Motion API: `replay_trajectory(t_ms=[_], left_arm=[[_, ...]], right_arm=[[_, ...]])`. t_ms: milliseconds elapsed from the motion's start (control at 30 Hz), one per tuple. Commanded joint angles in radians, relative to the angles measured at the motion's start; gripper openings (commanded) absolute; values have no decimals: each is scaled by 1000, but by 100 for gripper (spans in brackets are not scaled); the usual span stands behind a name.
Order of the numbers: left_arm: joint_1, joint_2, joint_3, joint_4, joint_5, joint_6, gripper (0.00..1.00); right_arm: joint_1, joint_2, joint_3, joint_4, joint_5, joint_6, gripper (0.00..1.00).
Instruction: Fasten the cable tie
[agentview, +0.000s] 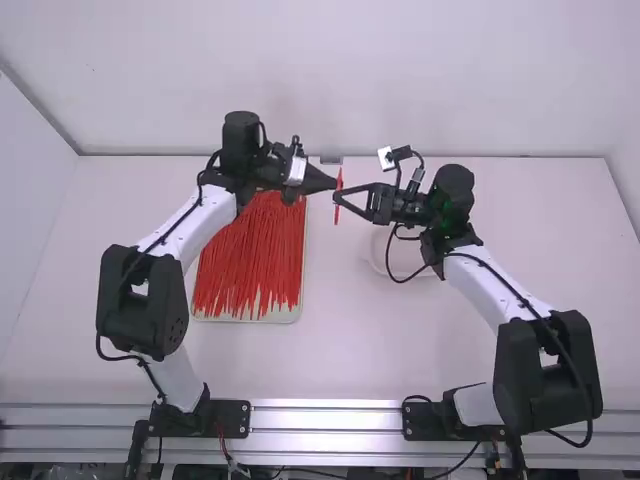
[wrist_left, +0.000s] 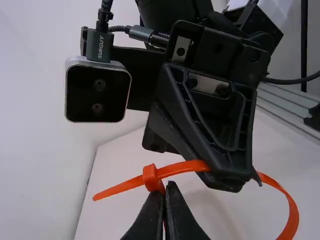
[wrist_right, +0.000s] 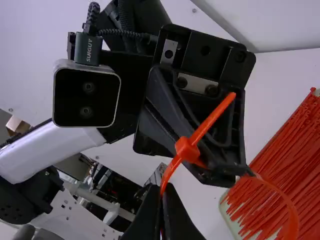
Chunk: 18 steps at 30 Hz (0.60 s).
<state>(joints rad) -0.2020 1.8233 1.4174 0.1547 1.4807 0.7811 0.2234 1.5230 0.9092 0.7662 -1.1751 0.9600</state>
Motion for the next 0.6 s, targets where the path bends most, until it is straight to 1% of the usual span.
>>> replay_trajectory(t_ms=[0,233,567], left_arm=[[-33,4,-5,-31,71,64,2],[-34,4,-5,-61,75,90,2],[-43,4,-5,-68,68,91,1]], right_arm=[[-23,8,8,13,78,2,0],[-26,8,8,13,103,0,0],[-100,8,8,12,100,5,0]])
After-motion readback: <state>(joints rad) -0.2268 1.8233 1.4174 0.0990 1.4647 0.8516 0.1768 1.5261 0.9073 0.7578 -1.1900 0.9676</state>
